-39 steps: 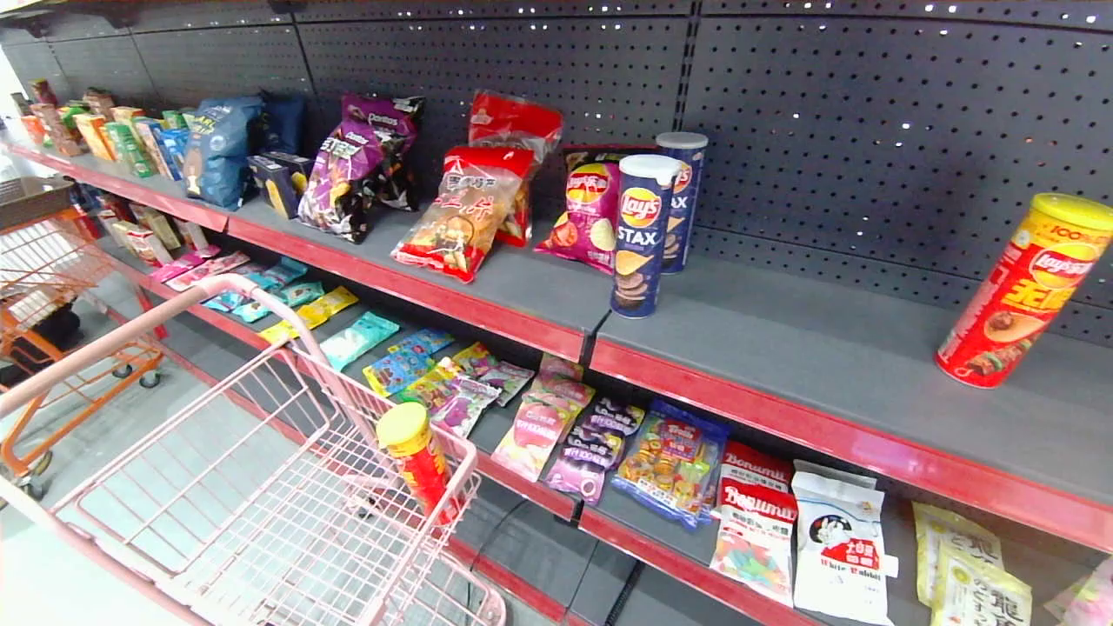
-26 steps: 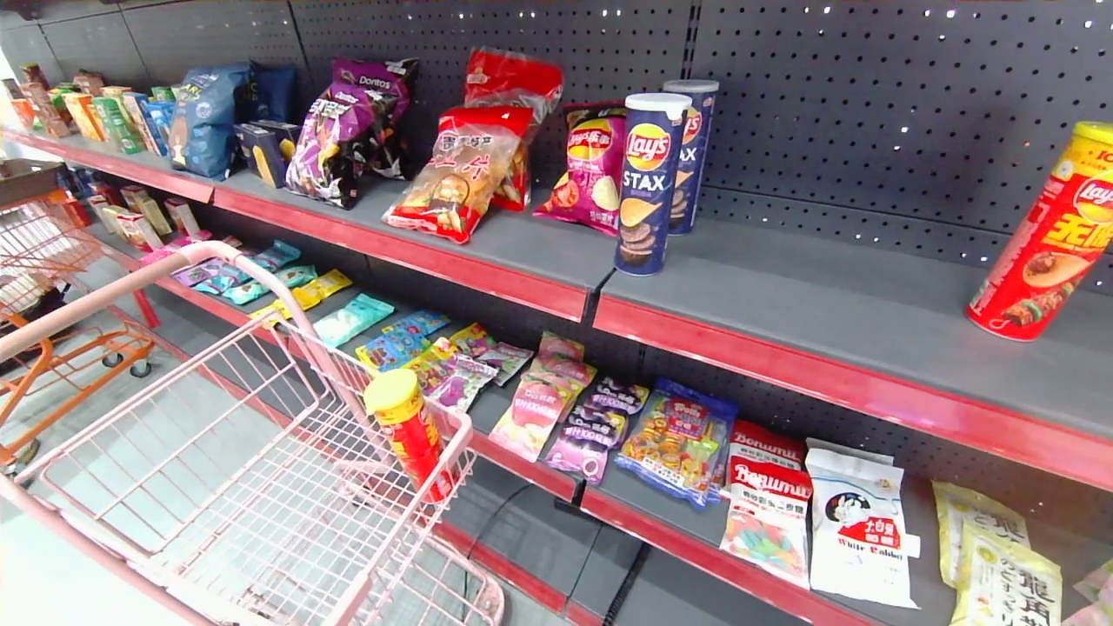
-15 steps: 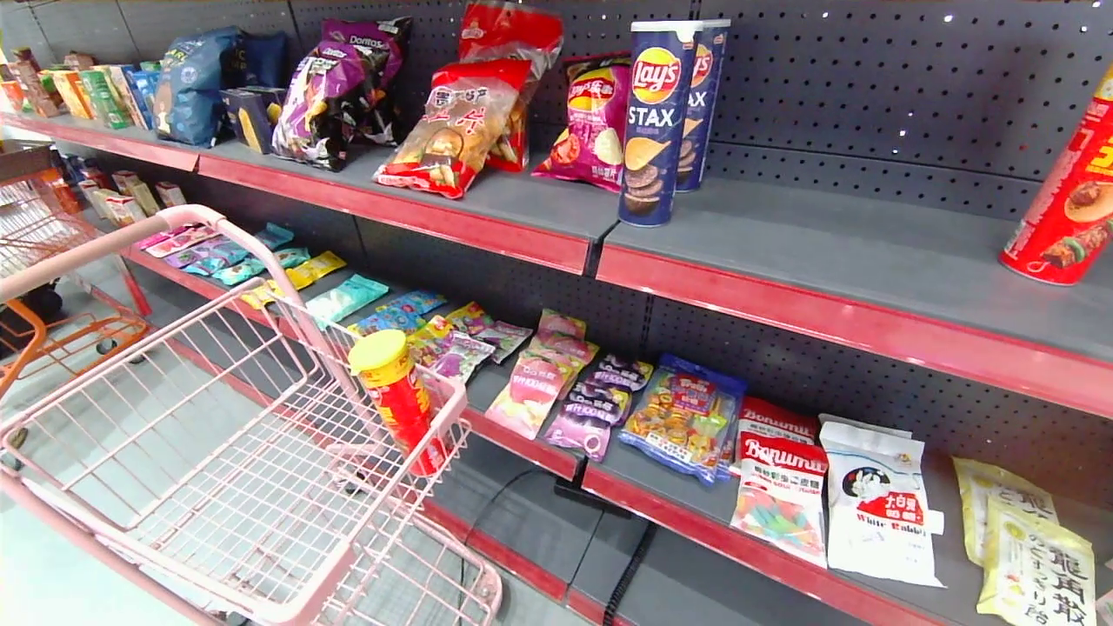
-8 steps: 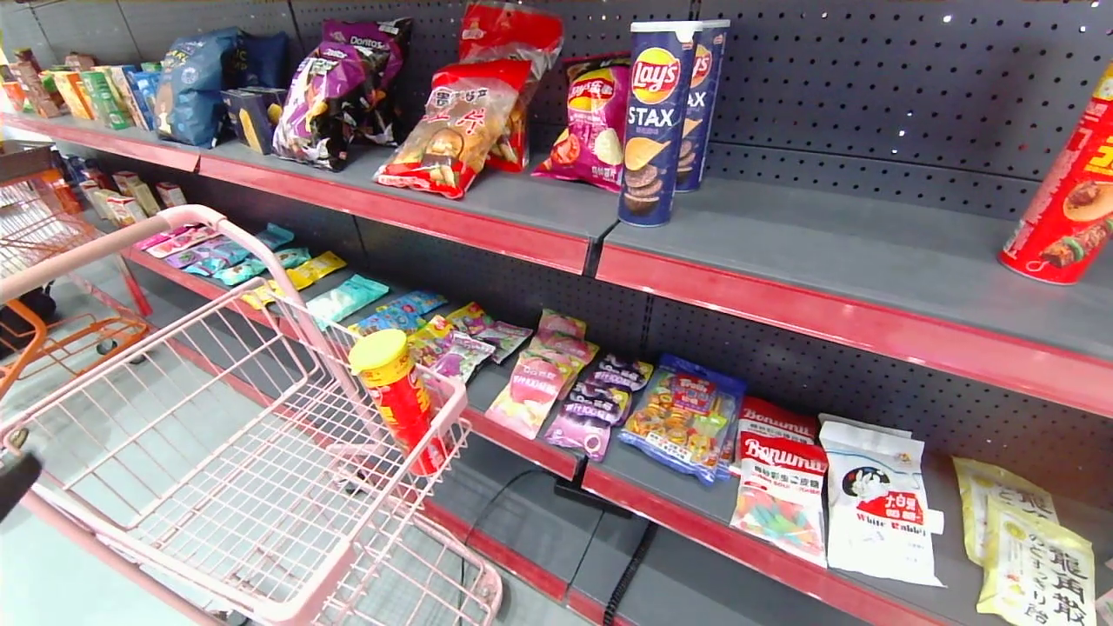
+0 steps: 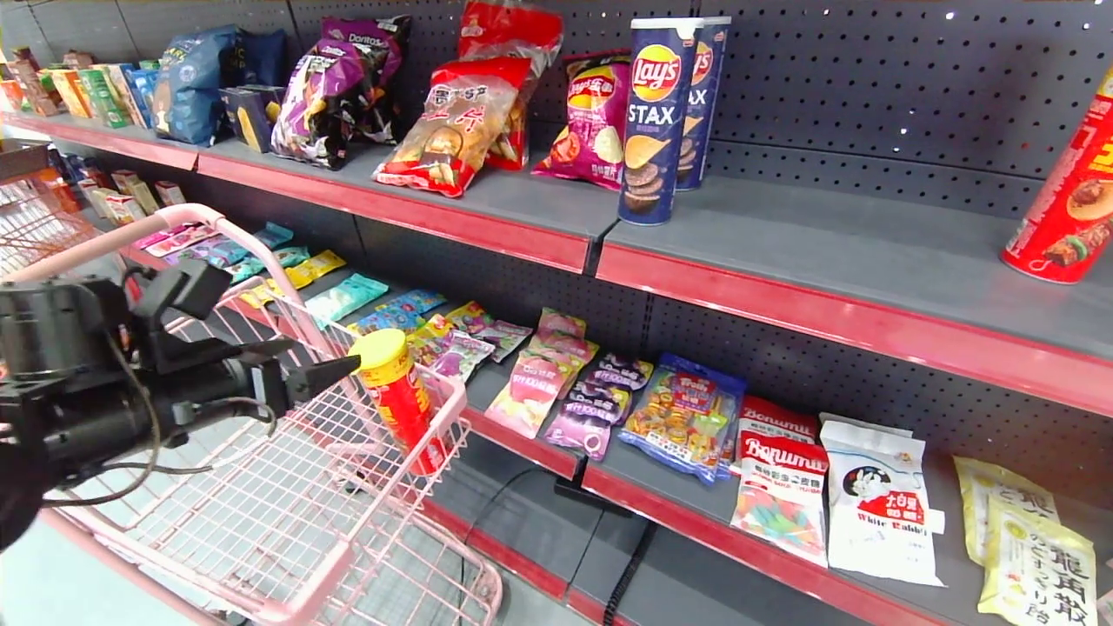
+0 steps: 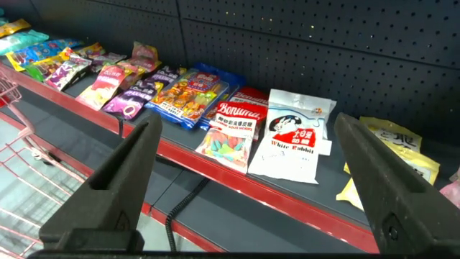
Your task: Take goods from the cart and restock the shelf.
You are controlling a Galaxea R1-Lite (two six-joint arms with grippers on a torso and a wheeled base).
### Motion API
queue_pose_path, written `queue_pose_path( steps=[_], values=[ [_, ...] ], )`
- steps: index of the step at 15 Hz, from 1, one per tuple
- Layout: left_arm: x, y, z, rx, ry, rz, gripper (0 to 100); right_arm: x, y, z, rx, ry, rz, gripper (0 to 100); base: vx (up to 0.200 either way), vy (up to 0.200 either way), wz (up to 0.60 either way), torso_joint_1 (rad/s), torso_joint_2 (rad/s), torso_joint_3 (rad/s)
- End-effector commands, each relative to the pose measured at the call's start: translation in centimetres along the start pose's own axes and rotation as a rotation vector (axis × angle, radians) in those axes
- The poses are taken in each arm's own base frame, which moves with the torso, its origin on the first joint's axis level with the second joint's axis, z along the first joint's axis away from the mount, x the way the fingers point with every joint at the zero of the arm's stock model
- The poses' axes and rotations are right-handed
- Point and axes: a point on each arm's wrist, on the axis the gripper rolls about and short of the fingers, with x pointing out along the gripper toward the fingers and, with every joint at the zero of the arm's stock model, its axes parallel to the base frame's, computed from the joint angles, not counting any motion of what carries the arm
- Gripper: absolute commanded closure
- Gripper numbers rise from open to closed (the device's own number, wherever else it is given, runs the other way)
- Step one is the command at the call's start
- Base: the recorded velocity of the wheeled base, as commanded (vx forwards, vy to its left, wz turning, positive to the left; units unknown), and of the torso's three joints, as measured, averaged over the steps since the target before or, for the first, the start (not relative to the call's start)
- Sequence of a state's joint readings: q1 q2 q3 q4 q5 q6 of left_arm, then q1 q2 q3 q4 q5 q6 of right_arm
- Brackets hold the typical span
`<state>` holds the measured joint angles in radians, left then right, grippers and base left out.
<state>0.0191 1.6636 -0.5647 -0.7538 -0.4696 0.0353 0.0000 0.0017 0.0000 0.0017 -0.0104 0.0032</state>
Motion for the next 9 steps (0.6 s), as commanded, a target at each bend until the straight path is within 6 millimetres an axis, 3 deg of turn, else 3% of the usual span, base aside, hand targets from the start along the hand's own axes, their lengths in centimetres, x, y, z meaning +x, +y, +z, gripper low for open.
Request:
queue_pose_path(
  steps=[1, 4, 9],
  values=[
    [6.8, 2.3, -6.1, -0.004, 0.114, -0.123, 0, 0.0, 0.0, 0.0, 0.0, 0.0, 0.0, 0, 0.0, 0.0, 0.0, 0.0, 0.0, 0.0],
    [8.3, 1.2, -6.5, -0.011, 0.126, -0.184, 0, 0.0, 0.0, 0.0, 0.0, 0.0, 0.0, 0, 0.0, 0.0, 0.0, 0.0, 0.0, 0.0],
    [10.5, 2.2, -5.8, 0.009, 0.085, -0.196, 0, 0.0, 0.0, 0.0, 0.0, 0.0, 0.0, 0, 0.0, 0.0, 0.0, 0.0, 0.0, 0.0]
  ],
)
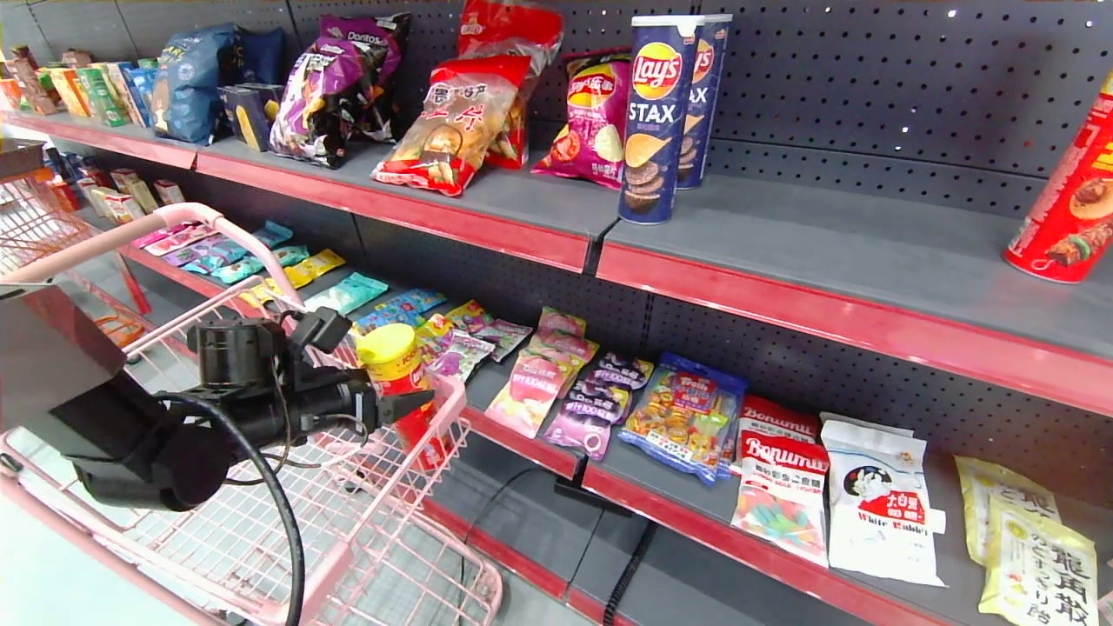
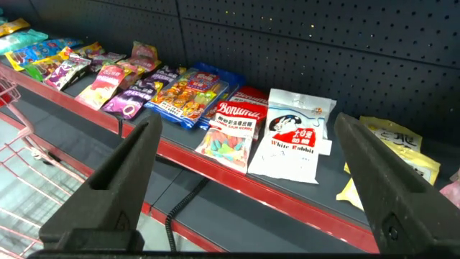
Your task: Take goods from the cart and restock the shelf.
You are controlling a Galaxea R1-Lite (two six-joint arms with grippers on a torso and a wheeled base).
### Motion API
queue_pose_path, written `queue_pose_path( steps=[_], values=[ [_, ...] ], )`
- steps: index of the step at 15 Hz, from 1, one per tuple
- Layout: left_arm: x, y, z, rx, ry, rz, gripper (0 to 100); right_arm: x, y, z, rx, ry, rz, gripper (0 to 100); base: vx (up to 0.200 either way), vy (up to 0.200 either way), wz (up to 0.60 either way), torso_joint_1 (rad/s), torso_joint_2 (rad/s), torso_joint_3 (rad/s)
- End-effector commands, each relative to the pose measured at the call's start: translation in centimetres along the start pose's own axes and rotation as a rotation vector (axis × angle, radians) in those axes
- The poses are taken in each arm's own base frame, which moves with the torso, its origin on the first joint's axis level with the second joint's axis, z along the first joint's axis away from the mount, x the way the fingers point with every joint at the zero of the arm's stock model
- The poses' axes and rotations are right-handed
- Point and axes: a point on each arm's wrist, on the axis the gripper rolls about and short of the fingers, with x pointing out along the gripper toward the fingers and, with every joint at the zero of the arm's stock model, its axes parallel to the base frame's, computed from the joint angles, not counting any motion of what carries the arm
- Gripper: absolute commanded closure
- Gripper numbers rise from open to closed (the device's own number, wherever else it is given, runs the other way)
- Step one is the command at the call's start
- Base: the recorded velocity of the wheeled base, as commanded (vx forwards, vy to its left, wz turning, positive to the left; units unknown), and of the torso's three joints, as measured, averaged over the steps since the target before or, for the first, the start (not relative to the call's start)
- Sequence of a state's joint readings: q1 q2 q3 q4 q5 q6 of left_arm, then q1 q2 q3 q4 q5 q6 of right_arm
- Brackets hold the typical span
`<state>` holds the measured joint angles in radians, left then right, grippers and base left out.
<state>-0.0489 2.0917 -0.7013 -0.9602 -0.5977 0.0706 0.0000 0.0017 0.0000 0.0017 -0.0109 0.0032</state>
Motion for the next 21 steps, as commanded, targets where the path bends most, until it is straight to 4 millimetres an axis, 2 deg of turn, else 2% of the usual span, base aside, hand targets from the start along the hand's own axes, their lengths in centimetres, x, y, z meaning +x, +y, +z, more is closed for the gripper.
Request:
queue_pose_path(
  steps=[1, 9, 10, 11, 13, 14, 16, 17, 18, 20, 21],
  values=[
    [0.6, 0.4, -0.3, -0.004, 0.006, -0.001, 0, 0.0, 0.0, 0.0, 0.0, 0.0, 0.0, 0, 0.0, 0.0, 0.0, 0.0, 0.0, 0.0],
    [0.8, 0.6, -0.6, -0.002, 0.008, 0.005, 0, 0.0, 0.0, 0.0, 0.0, 0.0, 0.0, 0, 0.0, 0.0, 0.0, 0.0, 0.0, 0.0],
    [0.5, 0.4, -1.0, -0.007, 0.011, 0.007, 100, 0.0, 0.0, 0.0, 0.0, 0.0, 0.0, 0, 0.0, 0.0, 0.0, 0.0, 0.0, 0.0],
    [0.3, 0.3, -1.1, -0.008, 0.012, 0.007, 100, 0.0, 0.0, 0.0, 0.0, 0.0, 0.0, 0, 0.0, 0.0, 0.0, 0.0, 0.0, 0.0],
    [-1.6, 0.7, -1.5, -0.021, 0.0, 0.042, 100, 0.0, 0.0, 0.0, 0.0, 0.0, 0.0, 0, 0.0, 0.0, 0.0, 0.0, 0.0, 0.0],
    [-3.5, 0.9, -1.9, -0.042, 0.001, 0.064, 100, 0.0, 0.0, 0.0, 0.0, 0.0, 0.0, 0, 0.0, 0.0, 0.0, 0.0, 0.0, 0.0],
    [-6.3, 0.6, -1.4, -0.051, -0.027, 0.079, 100, 0.0, 0.0, 0.0, -0.002, 0.0, 0.002, 0, 0.0, 0.0, 0.0, 0.0, 0.0, 0.0],
    [-8.7, 0.1, 0.4, -0.056, -0.095, 0.104, 100, 0.0, 0.0, 0.0, -0.002, 0.0, 0.002, 0, 0.0, 0.0, 0.0, 0.0, 0.0, 0.0],
    [-10.4, -0.7, 2.0, -0.073, -0.147, 0.116, 100, 0.0, 0.0, 0.0, -0.002, 0.0, 0.002, 0, 0.0, 0.0, 0.0, 0.0, 0.0, 0.0],
    [-15.4, -4.3, 5.4, -0.101, -0.216, 0.134, 100, 0.0, 0.0, 0.0, -0.002, 0.0, 0.002, 0, 0.0, 0.0, 0.0, 0.0, 0.0, 0.0],
    [-17.4, -6.1, 6.2, -0.104, -0.223, 0.136, 100, 0.0, 0.0, 0.0, -0.002, 0.0, 0.002, 0, 0.0, 0.0, 0.0, 0.0, 0.0, 0.0]
  ],
)
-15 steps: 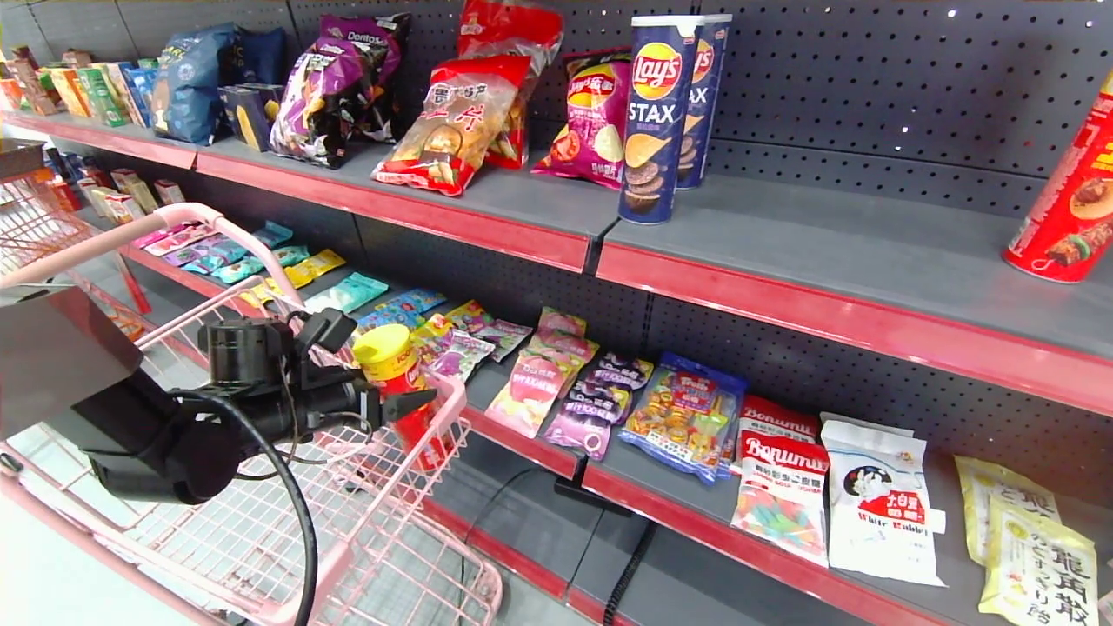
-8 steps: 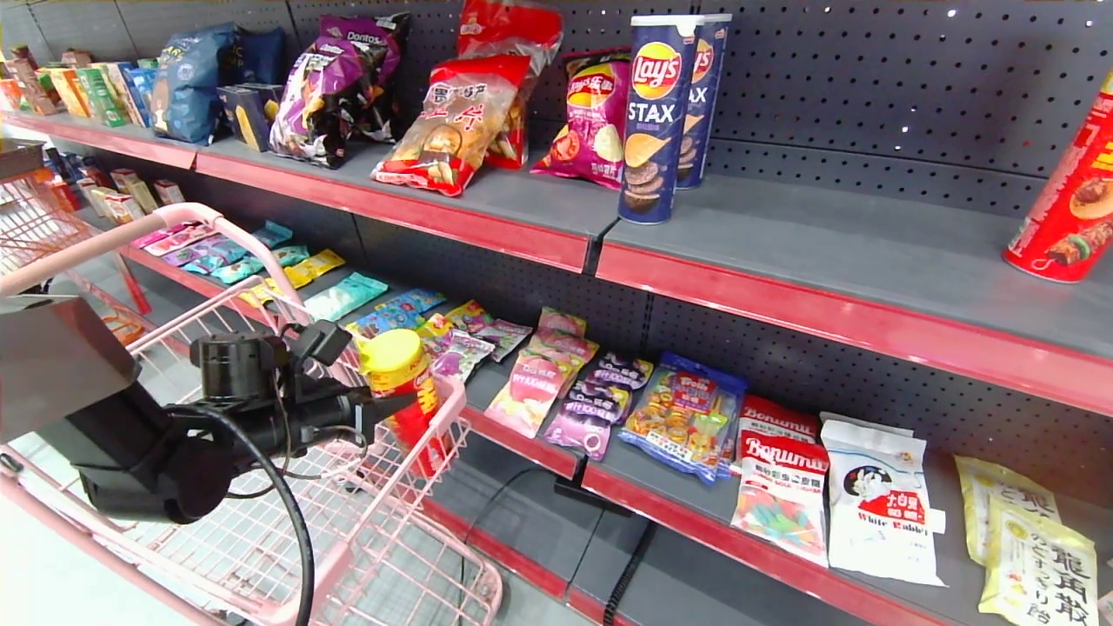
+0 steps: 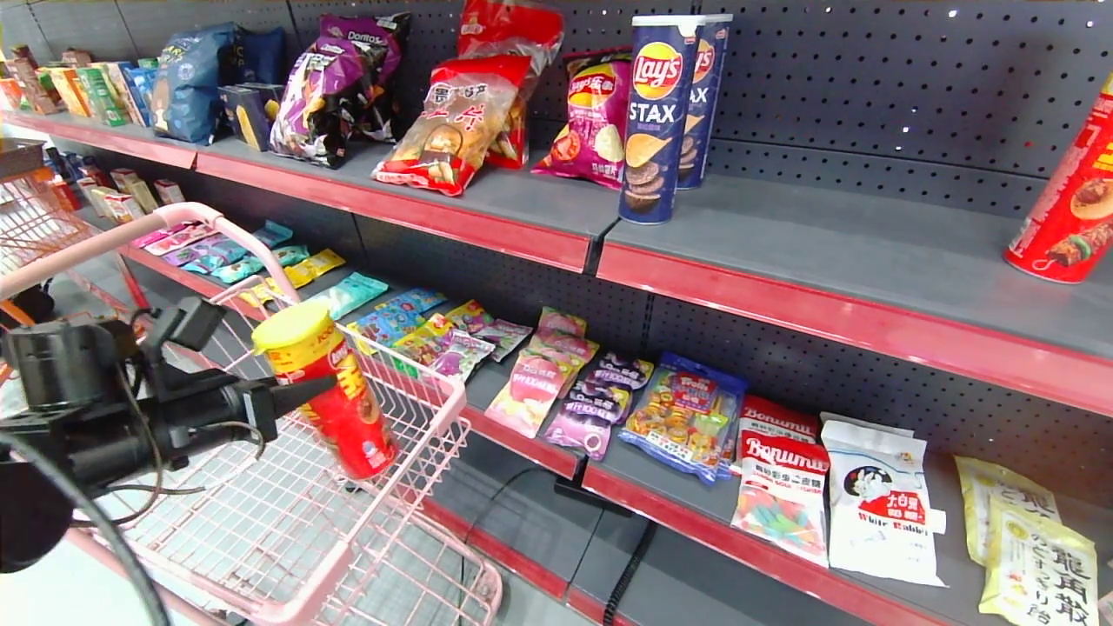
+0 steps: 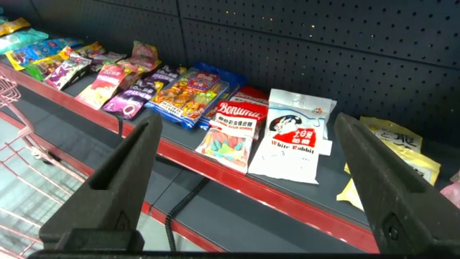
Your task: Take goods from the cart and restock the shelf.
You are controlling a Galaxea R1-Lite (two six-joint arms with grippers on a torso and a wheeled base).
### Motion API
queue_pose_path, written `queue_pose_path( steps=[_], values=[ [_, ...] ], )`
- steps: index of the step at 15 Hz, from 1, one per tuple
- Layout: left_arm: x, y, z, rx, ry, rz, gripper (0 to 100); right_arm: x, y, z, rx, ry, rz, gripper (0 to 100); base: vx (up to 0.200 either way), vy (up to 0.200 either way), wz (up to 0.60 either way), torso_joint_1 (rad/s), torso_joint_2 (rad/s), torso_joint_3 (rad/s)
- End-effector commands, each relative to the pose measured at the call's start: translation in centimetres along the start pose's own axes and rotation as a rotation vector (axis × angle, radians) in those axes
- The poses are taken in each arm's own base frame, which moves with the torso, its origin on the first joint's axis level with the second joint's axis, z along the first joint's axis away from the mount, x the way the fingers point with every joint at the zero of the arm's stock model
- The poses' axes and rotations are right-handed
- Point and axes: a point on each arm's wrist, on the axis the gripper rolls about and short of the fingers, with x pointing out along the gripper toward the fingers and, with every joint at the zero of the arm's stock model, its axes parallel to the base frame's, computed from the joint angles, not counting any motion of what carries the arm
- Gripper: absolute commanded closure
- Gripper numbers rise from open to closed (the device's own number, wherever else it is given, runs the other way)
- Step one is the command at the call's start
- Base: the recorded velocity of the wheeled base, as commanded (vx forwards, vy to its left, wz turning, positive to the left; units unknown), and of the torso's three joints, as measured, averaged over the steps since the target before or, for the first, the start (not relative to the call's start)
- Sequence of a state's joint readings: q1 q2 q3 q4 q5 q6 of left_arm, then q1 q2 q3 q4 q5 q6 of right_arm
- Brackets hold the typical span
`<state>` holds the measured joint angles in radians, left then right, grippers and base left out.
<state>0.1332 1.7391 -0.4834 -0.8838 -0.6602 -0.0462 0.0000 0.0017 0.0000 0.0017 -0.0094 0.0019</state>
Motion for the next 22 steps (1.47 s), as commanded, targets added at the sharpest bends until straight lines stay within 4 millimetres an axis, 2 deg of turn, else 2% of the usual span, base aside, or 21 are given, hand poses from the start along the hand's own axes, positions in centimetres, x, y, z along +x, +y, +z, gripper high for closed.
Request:
queue_pose_path(
  steps=[1, 2, 3, 4, 5, 7, 9, 13, 16, 21, 22],
  values=[
    [-9.4, -6.5, 4.5, 0.02, -0.136, 0.025, 100, 0.0, 0.0, 0.0, 0.001, 0.0, 0.0, 0, 0.0, 0.0, 0.0, 0.0, 0.0, 0.0],
    [-13.2, -9.4, 4.4, 0.013, -0.141, 0.048, 100, 0.0, 0.0, 0.0, 0.0, 0.0, 0.002, 0, 0.0, 0.0, 0.0, 0.0, 0.0, 0.0],
    [-14.6, -10.6, 4.0, 0.017, -0.147, 0.054, 100, 0.0, 0.0, 0.0, -0.002, 0.0, 0.003, 0, 0.0, 0.0, 0.0, 0.0, 0.0, 0.0],
    [-17.0, -12.7, 2.8, 0.043, -0.173, 0.056, 100, 0.0, 0.0, 0.0, 0.0, 0.0, 0.003, 0, 0.0, 0.0, 0.0, 0.0, 0.0, 0.0],
    [-18.4, -13.9, 2.2, 0.068, -0.201, 0.055, 100, 0.0, 0.0, 0.0, 0.0, 0.0, 0.002, 0, 0.0, 0.0, 0.0, 0.0, 0.0, 0.0],
    [-19.7, -14.8, 1.7, 0.102, -0.252, 0.119, 100, 0.0, 0.0, 0.0, 0.0, 0.0, 0.002, 0, 0.0, 0.0, 0.0, 0.004, -0.03, -0.013],
    [-20.0, -14.8, 1.7, 0.1, -0.286, 0.235, 100, 0.0, 0.0, 0.0, 0.0, 0.0, 0.002, 0, 0.0, 0.0, 0.0, 0.1, -0.33, -0.215],
    [-20.4, -15.0, 0.2, 0.161, -0.292, 0.307, 100, 0.0, 0.0, 0.0, 0.0, 0.0, 0.0, 0, 0.0, 0.0, 0.0, 0.172, -0.49, -0.325],
    [-20.7, -15.1, -0.8, 0.18, -0.293, 0.323, 100, 0.0, 0.0, 0.0, 0.0, 0.0, 0.002, 0, 0.0, 0.0, 0.0, 0.209, -0.56, -0.349],
    [-20.9, -15.3, -1.3, 0.184, -0.302, 0.331, 100, 0.0, 0.0, 0.0, 0.0, 0.0, 0.005, 0, 0.0, 0.0, 0.0, 0.231, -0.57, -0.342],
    [-20.9, -15.3, -2.1, 0.181, -0.297, 0.329, 100, 0.0, 0.0, 0.0, 0.004, 0.0, 0.003, 0, 0.0, 0.0, 0.0, 0.154, -0.38, -0.203]
  ],
)
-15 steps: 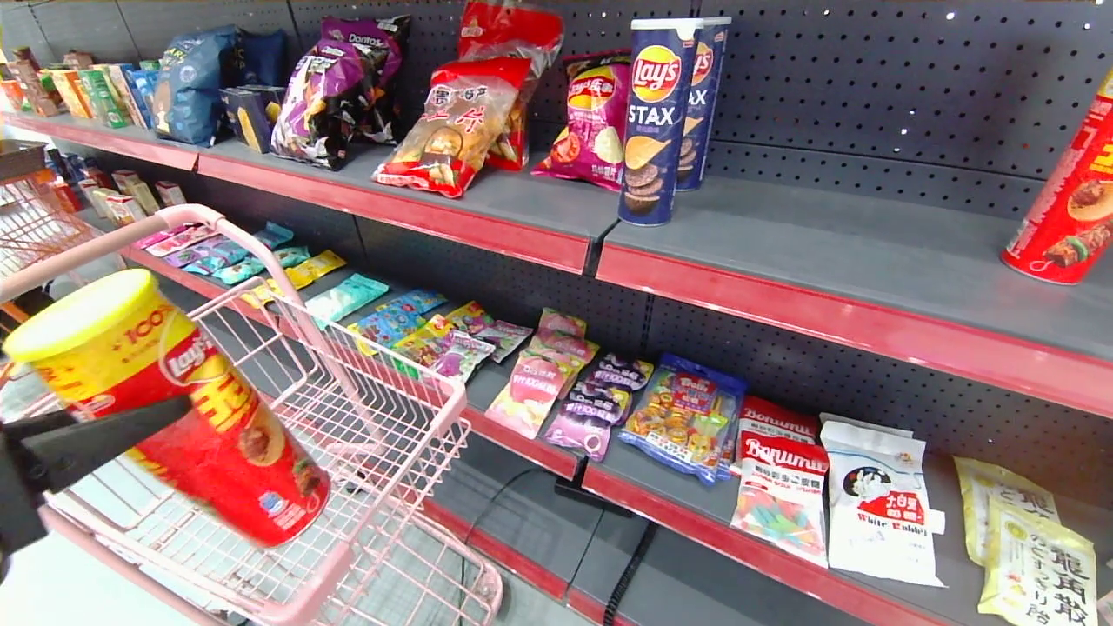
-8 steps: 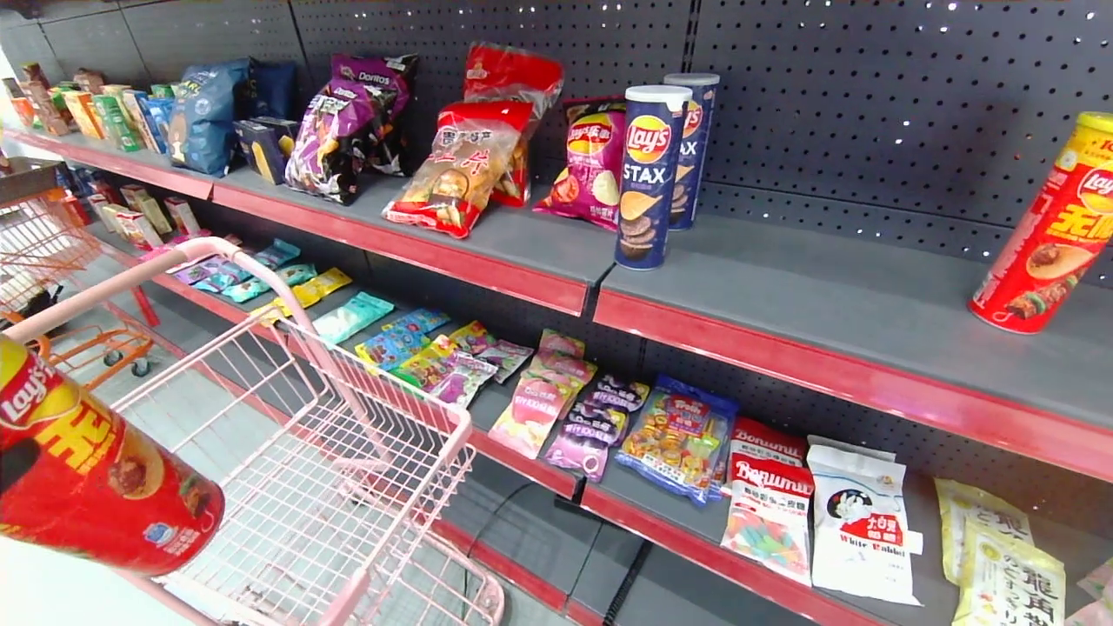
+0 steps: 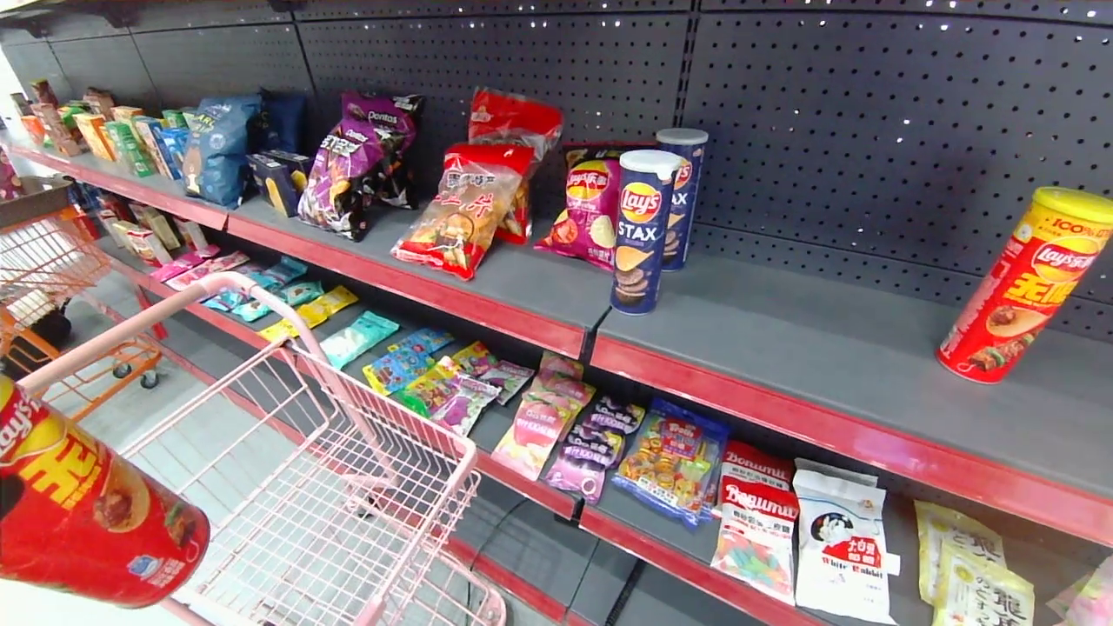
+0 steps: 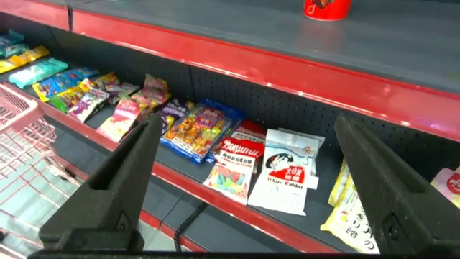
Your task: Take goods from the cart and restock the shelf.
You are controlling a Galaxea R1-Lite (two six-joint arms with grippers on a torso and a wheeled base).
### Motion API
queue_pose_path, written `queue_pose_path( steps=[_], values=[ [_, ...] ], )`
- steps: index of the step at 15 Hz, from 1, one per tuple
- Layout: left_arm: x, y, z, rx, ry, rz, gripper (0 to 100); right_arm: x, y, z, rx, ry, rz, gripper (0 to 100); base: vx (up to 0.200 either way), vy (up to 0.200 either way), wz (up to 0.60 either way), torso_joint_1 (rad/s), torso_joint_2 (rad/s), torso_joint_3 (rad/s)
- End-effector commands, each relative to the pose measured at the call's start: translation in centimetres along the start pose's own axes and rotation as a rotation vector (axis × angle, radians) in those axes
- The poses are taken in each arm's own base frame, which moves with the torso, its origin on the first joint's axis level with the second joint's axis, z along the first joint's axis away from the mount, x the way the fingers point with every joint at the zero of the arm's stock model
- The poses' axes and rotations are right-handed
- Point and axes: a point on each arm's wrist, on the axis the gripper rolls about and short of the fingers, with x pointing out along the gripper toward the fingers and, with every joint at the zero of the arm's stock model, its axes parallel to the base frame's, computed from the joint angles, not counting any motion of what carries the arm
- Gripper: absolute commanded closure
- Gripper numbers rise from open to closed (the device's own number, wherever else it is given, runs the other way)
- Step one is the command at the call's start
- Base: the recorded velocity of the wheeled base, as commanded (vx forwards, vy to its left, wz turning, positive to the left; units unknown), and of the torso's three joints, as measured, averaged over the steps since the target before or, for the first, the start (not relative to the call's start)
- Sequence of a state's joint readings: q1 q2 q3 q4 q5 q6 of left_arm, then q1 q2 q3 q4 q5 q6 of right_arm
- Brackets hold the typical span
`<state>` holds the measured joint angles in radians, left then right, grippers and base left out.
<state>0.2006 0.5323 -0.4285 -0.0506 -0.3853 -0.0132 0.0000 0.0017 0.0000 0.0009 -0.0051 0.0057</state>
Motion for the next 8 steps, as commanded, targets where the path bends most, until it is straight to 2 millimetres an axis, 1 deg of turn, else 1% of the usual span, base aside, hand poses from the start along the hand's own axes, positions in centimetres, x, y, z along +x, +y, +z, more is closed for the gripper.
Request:
queue_pose_path(
  steps=[1, 6, 8],
  values=[
    [-0.56, -0.22, -0.81, 0.004, -0.008, -0.001, 100, 0.0, 0.0, -0.01, -0.001, 0.001, 0.001, 0, 0.0, 0.0, -0.6, 0.051, -0.11, -0.066],
    [-0.76, -0.29, -1.03, 0.027, -0.012, 0.001, 100, 0.0, 0.0, -0.01, -0.001, 0.001, 0.001, 0, 0.0, 0.0, -0.6, 0.012, -0.02, -0.016],
    [-0.86, -0.25, -1.28, 0.029, -0.012, 0.036, 100, 0.0, 0.0, -0.01, -0.001, 0.001, 0.001, 0, 0.0, 0.0, -0.6, 0.007, 0.0, 0.0]
  ],
)
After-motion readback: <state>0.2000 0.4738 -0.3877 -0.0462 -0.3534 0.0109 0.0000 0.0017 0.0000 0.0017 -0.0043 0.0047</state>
